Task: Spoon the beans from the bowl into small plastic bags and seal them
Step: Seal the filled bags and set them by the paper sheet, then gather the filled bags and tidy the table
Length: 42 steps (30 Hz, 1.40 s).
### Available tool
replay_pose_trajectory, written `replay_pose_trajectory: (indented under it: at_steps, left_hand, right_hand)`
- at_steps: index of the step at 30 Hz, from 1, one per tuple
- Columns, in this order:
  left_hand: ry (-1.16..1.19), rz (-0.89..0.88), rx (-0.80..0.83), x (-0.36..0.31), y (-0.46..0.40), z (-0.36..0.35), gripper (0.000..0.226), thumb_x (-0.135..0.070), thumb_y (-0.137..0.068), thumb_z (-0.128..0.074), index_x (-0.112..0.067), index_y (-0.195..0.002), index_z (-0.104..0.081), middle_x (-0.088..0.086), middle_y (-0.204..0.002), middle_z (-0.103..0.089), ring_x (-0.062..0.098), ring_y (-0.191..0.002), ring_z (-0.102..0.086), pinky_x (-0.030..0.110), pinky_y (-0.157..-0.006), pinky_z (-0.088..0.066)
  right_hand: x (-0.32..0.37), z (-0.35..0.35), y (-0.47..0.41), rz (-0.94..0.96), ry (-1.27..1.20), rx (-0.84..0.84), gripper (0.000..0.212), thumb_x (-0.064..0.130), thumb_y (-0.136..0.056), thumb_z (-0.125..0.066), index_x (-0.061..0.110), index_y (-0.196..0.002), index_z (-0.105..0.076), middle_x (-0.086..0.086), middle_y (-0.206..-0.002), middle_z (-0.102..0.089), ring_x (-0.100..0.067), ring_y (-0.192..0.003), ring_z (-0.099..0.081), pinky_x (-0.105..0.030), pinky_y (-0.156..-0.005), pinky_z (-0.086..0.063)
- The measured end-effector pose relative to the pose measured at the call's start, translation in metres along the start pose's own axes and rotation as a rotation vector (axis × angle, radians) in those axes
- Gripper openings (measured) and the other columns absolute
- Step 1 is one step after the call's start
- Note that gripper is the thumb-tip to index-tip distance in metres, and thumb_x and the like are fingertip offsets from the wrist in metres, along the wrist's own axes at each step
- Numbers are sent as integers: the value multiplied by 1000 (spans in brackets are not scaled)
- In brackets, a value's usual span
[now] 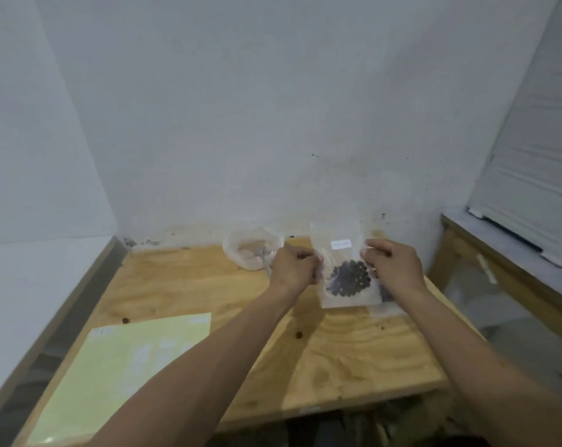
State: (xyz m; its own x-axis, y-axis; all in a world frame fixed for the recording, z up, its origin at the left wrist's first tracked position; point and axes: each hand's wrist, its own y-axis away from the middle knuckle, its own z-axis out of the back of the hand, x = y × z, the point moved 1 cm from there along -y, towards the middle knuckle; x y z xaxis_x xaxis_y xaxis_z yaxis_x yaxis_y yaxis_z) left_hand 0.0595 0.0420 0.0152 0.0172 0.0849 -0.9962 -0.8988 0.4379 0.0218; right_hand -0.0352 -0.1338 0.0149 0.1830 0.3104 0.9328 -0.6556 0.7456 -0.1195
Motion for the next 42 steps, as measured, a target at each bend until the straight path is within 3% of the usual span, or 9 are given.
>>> replay_pose_trajectory:
  at_steps: [3,6,16,20,23,27,31,36,42]
  left_hand:
    - [-16,59,59,10,0,-42,22,4,-94,-63,-3,-73,-69,13,-60,-63,24,-53,-61,29,-52,-58]
    - [-60,102,84,22,2,-72,21,-1,-90,-70,-5,-70,-71,16,-64,-68,30,-60,-66,44,-64,-63]
    - [-218,124,52,30,8,-100,23,-8,-86,-78,-12,-69,-64,13,-68,-68,32,-60,-70,48,-68,-63]
    - [-251,106,21,32,8,-101,18,-20,-81,-82,-7,-81,-70,15,-81,-73,34,-75,-73,50,-75,-62]
    - [-260,89,17,28,10,-96,29,-29,-81,-82,-8,-98,-71,14,-96,-74,33,-89,-72,46,-84,-60]
    - [-263,-15,-19,18,11,-78,34,-36,-86,-76,-10,-107,-72,3,-91,-73,25,-85,-71,42,-81,-60]
    - [-308,-163,-151,-2,15,-41,29,-34,-92,-68,-12,-110,-71,-9,-80,-66,7,-73,-62,21,-65,-48]
    - [-477,-331,-417,-11,4,28,34,-32,-95,-61,-13,-123,-62,-1,-110,-60,18,-103,-58,35,-89,-46]
    - [-673,-205,-523,8,-17,107,60,-31,-91,-60,-2,-142,-47,15,-143,-45,33,-132,-41,44,-110,-34]
  right_hand:
    - [-24,35,-1,-46,70,-54,30,23,-87,-74,19,-116,-76,-6,-103,-76,-29,-97,-72,-49,-93,-58]
    - [-43,57,2,-63,114,-71,30,19,-90,-72,13,-119,-74,-9,-106,-75,-29,-99,-70,-49,-96,-56]
    - [-64,75,12,-112,198,-76,31,13,-95,-64,8,-125,-71,-12,-114,-72,-20,-91,-60,-23,-82,-41]
    - [-63,75,12,-122,226,-73,31,15,-94,-64,11,-124,-71,-7,-99,-69,-19,-83,-58,-24,-81,-42]
    - [-59,75,11,-115,271,-86,32,22,-94,-66,13,-124,-71,-8,-116,-72,-25,-100,-64,-30,-90,-47]
    - [-48,68,7,-30,364,-129,33,27,-95,-66,12,-124,-71,-11,-123,-70,-30,-110,-64,-37,-92,-50]
    - [-23,45,0,97,410,-97,32,26,-95,-65,12,-123,-71,-10,-121,-70,-27,-107,-66,-31,-89,-48]
    - [7,-6,-11,200,425,4,30,31,-94,-67,18,-120,-73,-2,-117,-72,-20,-104,-67,-27,-87,-47]
    - [25,-73,-24,169,415,183,33,30,-92,-68,13,-121,-72,-3,-119,-72,-23,-110,-65,-42,-95,-54]
